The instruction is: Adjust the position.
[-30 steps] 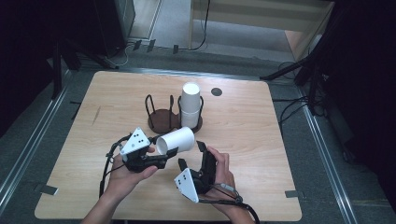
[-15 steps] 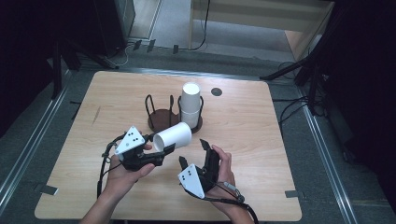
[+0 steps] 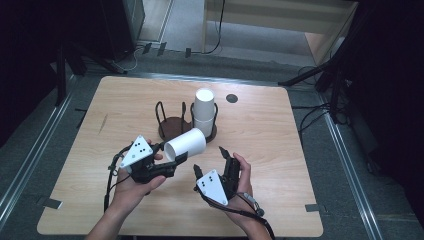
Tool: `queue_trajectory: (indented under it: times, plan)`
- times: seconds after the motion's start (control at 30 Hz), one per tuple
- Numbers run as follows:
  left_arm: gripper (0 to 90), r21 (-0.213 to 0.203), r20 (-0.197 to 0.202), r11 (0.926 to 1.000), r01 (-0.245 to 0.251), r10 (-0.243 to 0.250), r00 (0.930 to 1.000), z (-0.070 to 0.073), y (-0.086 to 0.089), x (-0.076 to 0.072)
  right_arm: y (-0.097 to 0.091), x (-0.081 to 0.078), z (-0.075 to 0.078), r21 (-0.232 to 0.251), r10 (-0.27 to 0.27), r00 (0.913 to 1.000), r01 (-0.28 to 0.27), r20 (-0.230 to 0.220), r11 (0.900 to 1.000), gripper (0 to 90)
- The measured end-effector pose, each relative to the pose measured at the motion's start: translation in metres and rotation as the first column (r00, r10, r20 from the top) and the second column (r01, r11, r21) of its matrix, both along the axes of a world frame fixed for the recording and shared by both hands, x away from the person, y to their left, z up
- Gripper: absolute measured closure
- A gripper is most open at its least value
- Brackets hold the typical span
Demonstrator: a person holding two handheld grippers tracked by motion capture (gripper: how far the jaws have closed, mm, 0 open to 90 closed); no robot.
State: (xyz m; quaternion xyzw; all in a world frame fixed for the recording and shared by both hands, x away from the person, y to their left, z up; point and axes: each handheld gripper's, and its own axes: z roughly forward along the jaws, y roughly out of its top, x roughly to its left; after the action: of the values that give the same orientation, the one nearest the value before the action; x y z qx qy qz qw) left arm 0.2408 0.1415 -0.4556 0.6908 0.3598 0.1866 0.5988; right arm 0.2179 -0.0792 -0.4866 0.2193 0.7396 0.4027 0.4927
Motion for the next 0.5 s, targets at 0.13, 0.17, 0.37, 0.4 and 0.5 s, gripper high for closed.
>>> queue_trajectory:
  times: [0.13,0.17,0.37,0.4,0.5]
  plan:
    - [36.1,-0.032,0.005,0.9995,-0.006,0.007,1.0,0.0,0.001,0.0,-0.003,0.002,0.003,0.052,-0.006,0.9996,0.007,-0.028,0.9986,9.6]
    - [36.1,-0.037,0.008,0.9993,-0.008,0.009,0.9999,0.0,0.001,0.0,-0.003,0.002,0.003,0.073,-0.005,0.9992,0.008,-0.04,0.9973,10.0]
    - [36.0,-0.059,0.03,0.9981,-0.018,0.02,0.9994,-0.001,0.003,0.0,-0.008,0.004,0.009,0.161,0.003,0.9962,0.011,-0.088,0.9869,10.4]
    - [36.0,-0.062,0.033,0.9978,-0.023,0.025,0.9991,-0.001,0.003,0.0,-0.009,0.005,0.01,0.18,0.006,0.9951,0.012,-0.099,0.9835,10.4]
    - [35.9,-0.069,0.047,0.9971,-0.033,0.036,0.9982,-0.002,0.004,0.0,-0.013,0.006,0.014,0.243,0.019,0.9917,0.013,-0.127,0.9699,10.4]
